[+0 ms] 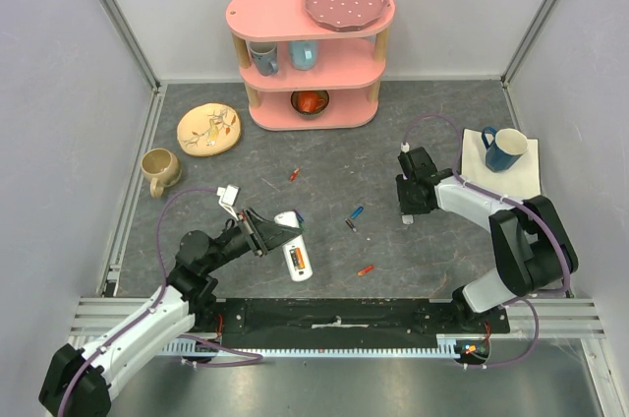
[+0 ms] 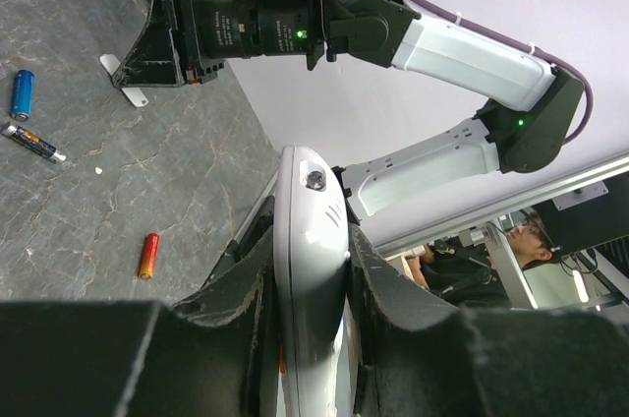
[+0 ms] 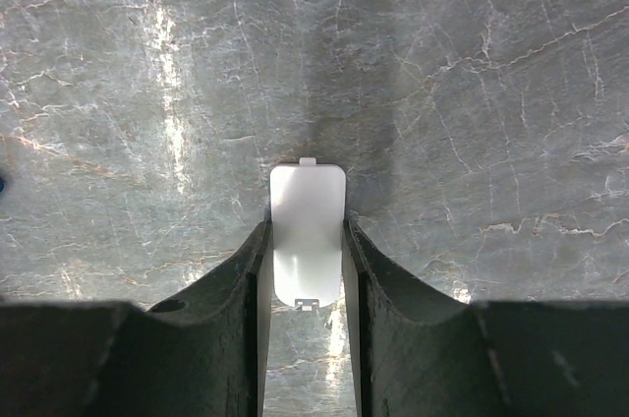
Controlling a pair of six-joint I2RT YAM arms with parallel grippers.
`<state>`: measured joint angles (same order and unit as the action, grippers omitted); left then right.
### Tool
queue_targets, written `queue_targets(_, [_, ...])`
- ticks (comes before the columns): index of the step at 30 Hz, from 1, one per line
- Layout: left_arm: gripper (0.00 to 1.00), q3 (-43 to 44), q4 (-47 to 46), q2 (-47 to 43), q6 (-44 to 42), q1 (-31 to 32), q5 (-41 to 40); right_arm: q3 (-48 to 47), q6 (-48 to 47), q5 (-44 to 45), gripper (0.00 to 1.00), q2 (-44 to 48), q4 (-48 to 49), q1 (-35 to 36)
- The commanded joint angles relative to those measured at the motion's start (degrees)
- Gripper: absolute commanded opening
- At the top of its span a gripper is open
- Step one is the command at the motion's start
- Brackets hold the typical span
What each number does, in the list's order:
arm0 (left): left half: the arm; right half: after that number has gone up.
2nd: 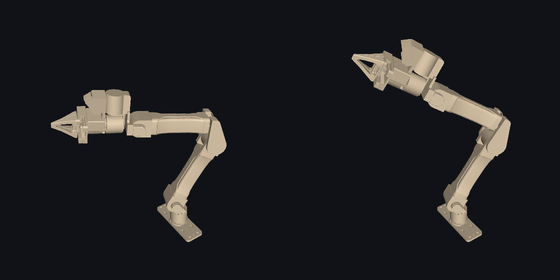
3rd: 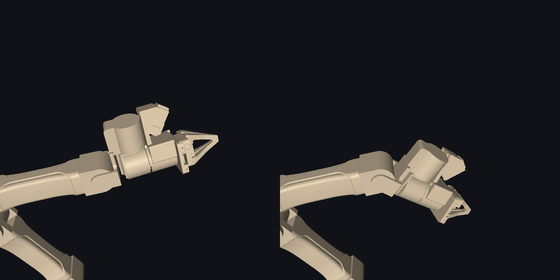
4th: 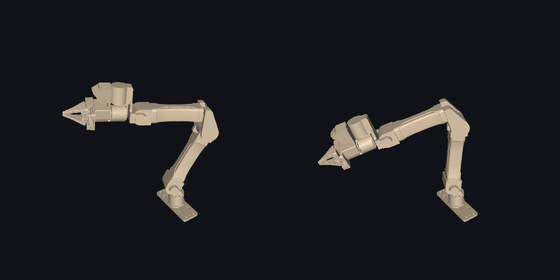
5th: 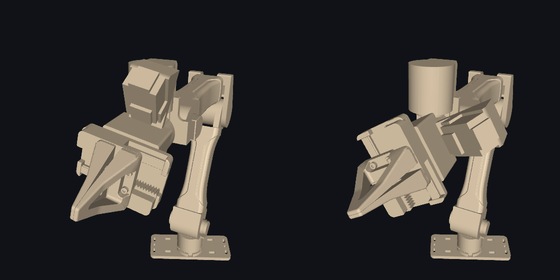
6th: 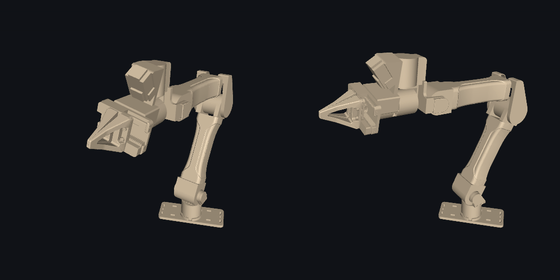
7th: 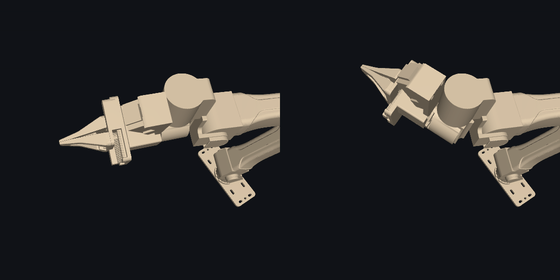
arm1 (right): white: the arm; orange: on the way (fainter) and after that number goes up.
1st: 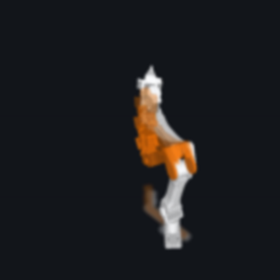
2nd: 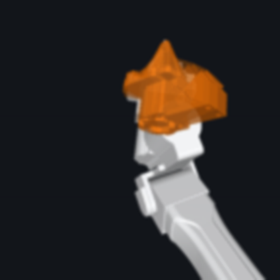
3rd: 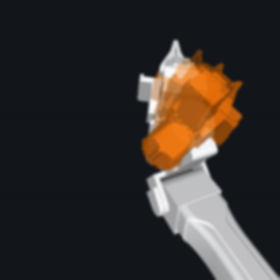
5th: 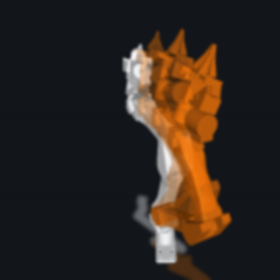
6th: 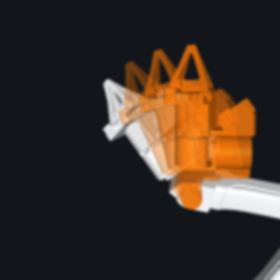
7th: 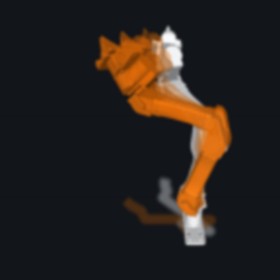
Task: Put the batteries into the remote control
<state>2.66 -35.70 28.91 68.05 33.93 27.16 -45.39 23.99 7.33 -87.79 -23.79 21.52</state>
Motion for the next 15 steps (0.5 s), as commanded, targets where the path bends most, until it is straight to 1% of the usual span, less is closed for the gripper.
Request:
queue_targets(1, [0.02, -5.4, -4.2, 0.7, -1.5, 0.0, 0.2, 2.9, 2.0, -2.2, 0.34, -3.0, -0.7, -0.2])
queue_targets(2, [0.02, -5.5, -4.6, 1.1, -1.5, 0.0, 0.2, 3.4, 3.7, -3.2, 0.4, -3.0, 0.7, -0.2])
queue_targets(3, [0.02, -5.6, -4.9, 1.4, -1.5, 0.0, 0.1, 4.2, 4.4, -4.8, 0.44, -2.8, 1.3, -0.2])
queue_targets(5, [0.02, -5.6, -5.8, 2.1, -1.4, 0.0, 0.1, 4.8, 5.5, -5.3, 0.52, -2.8, 2.0, -0.2])
queue_targets(6, [0.02, -5.5, -6.0, 2.3, -1.3, 0.0, 0.3, 4.9, 5.6, -4.5, 0.53, -2.7, 2.0, -0.1])
queue_targets(11, [0.02, -5.1, -6.7, 3.3, -1.3, 0.0, 0.6, 5.7, 4.7, -2.8, 0.56, -1.1, 0.5, 0.0])
queue_targets(15, [0.02, -5.0, -7.7, 4.6, -1.3, 0.0, 0.7, 4.9, 4.9, -1.4, 0.55, -1.1, -1.5, 1.4])
